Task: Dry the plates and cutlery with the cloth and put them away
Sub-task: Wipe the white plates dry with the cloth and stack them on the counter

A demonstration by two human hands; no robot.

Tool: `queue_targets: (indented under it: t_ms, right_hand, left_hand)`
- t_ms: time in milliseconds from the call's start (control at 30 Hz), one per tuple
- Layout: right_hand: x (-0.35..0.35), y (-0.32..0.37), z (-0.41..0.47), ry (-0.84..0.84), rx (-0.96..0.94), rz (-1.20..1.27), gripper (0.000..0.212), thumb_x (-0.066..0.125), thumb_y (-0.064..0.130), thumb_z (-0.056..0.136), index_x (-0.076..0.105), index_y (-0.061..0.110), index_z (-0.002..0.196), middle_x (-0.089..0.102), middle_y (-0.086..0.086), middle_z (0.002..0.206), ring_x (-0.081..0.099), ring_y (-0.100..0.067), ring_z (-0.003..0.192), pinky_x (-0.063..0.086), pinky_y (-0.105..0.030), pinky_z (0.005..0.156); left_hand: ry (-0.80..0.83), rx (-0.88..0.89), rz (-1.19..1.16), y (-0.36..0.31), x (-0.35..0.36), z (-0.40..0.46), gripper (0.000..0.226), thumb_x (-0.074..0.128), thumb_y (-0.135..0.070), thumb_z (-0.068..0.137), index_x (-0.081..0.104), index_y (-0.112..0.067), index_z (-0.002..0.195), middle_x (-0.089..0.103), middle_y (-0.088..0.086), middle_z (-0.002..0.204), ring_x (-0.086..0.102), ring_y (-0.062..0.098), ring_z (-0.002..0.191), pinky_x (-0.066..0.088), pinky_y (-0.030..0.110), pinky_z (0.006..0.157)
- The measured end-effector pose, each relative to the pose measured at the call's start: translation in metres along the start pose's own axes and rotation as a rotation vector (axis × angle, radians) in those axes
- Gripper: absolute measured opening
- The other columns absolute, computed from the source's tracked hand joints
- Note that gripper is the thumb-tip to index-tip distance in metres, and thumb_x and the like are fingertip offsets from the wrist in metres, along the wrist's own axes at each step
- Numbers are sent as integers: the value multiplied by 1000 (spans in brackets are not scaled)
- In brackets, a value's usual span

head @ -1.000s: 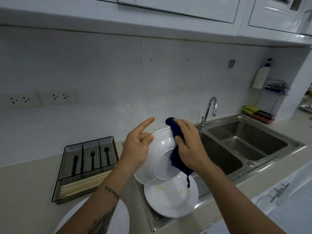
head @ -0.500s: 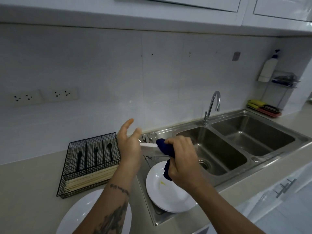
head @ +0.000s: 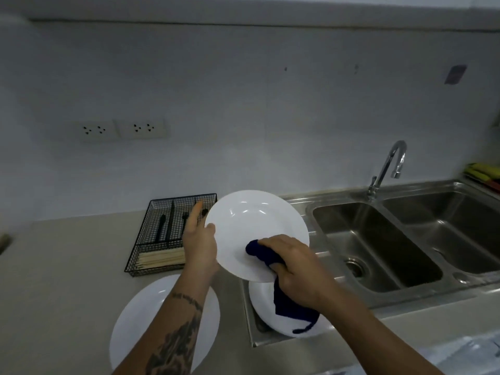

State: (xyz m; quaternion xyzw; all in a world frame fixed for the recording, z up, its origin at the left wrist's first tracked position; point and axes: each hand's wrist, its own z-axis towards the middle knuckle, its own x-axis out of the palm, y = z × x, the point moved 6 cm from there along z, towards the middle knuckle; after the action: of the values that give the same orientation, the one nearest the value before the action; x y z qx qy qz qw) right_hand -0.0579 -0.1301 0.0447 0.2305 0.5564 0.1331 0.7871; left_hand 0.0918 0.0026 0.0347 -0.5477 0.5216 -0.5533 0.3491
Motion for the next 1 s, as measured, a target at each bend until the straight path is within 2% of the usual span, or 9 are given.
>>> queue_targets:
  t_ms: [200, 367, 433, 500, 600, 667, 767, 900, 1000]
  right_hand:
    - [36, 3, 19, -103, 145, -71, 47, 52, 16, 85, 49, 25, 131, 46, 4, 127, 48, -18, 113, 50, -33, 88]
    - [60, 26, 34, -186, 155, -60, 46, 51, 22, 88, 44, 28, 133, 40, 1, 121, 48, -16, 98, 50, -30, 83]
    - [76, 47, 41, -162, 77, -54, 53, 50, 23, 89, 38, 26, 140, 42, -2, 126, 46, -17, 107, 44, -30, 94]
    - [96, 68, 42, -69, -74, -104, 58, 47, 24, 88, 34, 27, 145, 41, -1, 139, 36, -23, 126, 32, -43, 109]
    - [122, 70, 34, 130, -100, -253, 64, 37, 30, 88, 21, 37, 149, 20, 8, 158, 8, -26, 146, 8, -60, 115]
    - [129, 61, 33, 184, -9, -328, 70, 33, 32, 85, 12, 36, 151, 11, 6, 161, -1, -28, 147, 4, -60, 115]
    - [141, 73, 35, 244, 38, -269, 78, 42, 27, 83, 7, 31, 152, 3, 3, 162, -6, -32, 147, 7, -53, 117]
    - [157, 107, 29, 299, -170, -240, 79, 57, 22, 80, 22, 35, 149, 15, 8, 159, 14, -26, 142, 27, -46, 113]
    - [167, 105, 24, 387, -196, -235, 69, 56, 20, 84, 32, 37, 146, 26, 11, 155, 27, -22, 132, 32, -42, 110]
  left_hand:
    - [16, 40, -1, -1, -25, -14, 66, 44, 8, 91, 52, -34, 141, 64, -7, 127, 69, 18, 102, 58, 35, 76]
    - [70, 44, 103, -1, -53, -20, 62, 43, 8, 92, 55, -35, 135, 65, -13, 118, 72, 9, 86, 58, 25, 66]
    - [73, 37, 102, 0, -65, -23, 61, 43, 10, 93, 55, -33, 134, 66, -11, 118, 71, 9, 90, 57, 23, 68]
    - [8, 27, 37, -2, -84, -22, 59, 43, 11, 92, 56, -30, 132, 68, -8, 116, 71, 8, 87, 57, 22, 65]
    - [-88, -12, -39, -2, -118, -16, 61, 44, 11, 91, 56, -32, 132, 69, -10, 109, 69, 16, 92, 58, 31, 71]
    - [-92, -31, -41, 0, -132, -16, 63, 44, 12, 91, 56, -34, 132, 67, -13, 105, 69, 20, 95, 59, 38, 79]
    - [-98, -62, -51, 10, -143, -17, 63, 44, 12, 90, 57, -32, 133, 66, -13, 105, 67, 18, 93, 58, 38, 82]
    - [-134, -93, -80, 19, -166, -15, 64, 44, 12, 89, 59, -32, 133, 70, -8, 105, 68, 26, 98, 59, 44, 84]
    - [-164, -93, -41, 23, -188, -20, 62, 44, 11, 89, 60, -33, 129, 68, -10, 109, 69, 15, 92, 60, 31, 68]
